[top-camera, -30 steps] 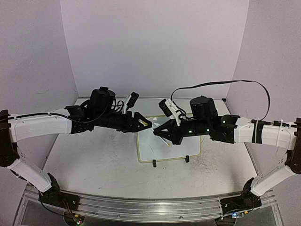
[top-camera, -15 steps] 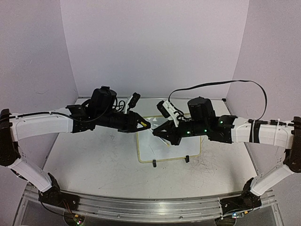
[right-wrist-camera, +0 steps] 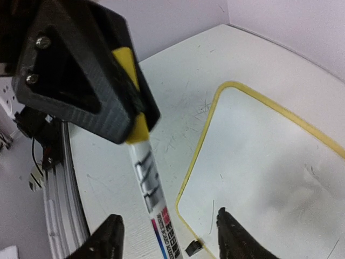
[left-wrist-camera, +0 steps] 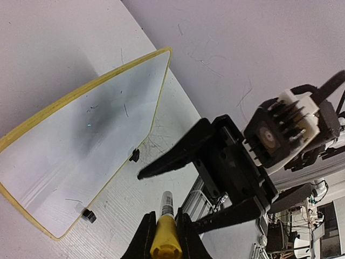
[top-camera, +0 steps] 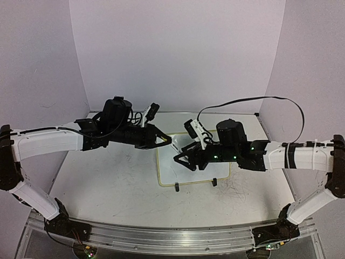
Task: Write a sentence on the whiteboard
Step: Pass from the right arm to the left, then open the pen cap from the whiteboard marker.
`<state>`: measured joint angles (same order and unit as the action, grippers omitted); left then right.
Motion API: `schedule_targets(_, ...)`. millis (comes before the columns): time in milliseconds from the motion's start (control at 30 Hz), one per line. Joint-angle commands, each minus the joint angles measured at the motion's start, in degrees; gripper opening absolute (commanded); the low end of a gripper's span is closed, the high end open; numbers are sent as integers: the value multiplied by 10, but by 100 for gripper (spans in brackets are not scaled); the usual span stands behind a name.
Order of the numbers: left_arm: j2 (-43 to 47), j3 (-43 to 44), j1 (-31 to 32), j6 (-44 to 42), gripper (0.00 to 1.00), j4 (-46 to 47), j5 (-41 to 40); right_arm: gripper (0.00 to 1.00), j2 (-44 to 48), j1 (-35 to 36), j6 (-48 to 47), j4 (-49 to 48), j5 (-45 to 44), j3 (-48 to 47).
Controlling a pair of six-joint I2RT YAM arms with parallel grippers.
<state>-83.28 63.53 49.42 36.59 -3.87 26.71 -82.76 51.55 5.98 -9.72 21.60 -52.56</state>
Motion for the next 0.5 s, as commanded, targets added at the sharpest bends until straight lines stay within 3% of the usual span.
schedule_targets(0, 29, 12, -10, 17, 0, 64, -1, 95, 53, 3, 97, -114, -50, 35)
schedule_targets(200, 43, 4, -16, 41, 0, 126, 17, 98, 119, 3, 217, -272, -87, 118)
schedule_targets(300, 48, 6, -16, 50, 0, 148, 25, 98, 142, 3, 276, -395, -123, 176)
schedule_targets(367, 52, -1, -16, 63, 0, 186, 42, 98, 146, 0, 305, -412, -125, 187)
schedule_targets(467, 57, -10, -16, 85, 0, 227, 59, 98, 123, -3, 304, -404, -55, 152)
